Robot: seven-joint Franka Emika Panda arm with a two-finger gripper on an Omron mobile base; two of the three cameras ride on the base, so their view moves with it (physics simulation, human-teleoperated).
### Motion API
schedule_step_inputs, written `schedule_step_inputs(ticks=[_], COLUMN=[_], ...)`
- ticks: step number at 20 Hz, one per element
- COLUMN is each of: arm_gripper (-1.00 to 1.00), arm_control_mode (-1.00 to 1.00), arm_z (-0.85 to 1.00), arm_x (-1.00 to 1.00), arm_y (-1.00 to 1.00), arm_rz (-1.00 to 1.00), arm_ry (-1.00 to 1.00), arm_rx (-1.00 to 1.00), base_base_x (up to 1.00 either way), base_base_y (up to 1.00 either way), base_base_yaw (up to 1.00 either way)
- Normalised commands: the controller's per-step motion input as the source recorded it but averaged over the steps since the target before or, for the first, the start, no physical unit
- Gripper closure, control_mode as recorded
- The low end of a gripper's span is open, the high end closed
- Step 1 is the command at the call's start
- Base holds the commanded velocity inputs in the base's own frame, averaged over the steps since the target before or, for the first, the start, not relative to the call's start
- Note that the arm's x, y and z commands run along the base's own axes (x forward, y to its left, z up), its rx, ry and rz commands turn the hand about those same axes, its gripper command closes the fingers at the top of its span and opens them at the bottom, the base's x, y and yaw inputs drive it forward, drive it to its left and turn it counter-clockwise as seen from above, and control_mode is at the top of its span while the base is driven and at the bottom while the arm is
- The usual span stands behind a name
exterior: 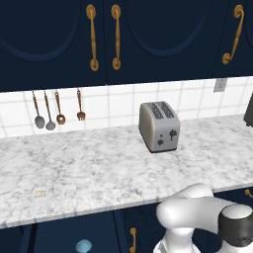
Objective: Pick the ladle from the drawer and place it on the counter.
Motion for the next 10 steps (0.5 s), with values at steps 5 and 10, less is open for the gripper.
schedule_step_inputs(ticks=[5,10], arm_gripper=[-1.00,-1.00], arm_control_mode=[-1.00,-1.00], arm_z=[1.00,0.97], arm_x=[0.02,0.89], arm_y=[0.00,0.00], arm_rz=[0.16,0.27], arm_ry=[-0.06,0.03], arm_rx=[0.10,0.10], base_base_x=[0.00,0.00], base_base_y=[0.00,0.00], base_base_yaw=[0.00,0.00])
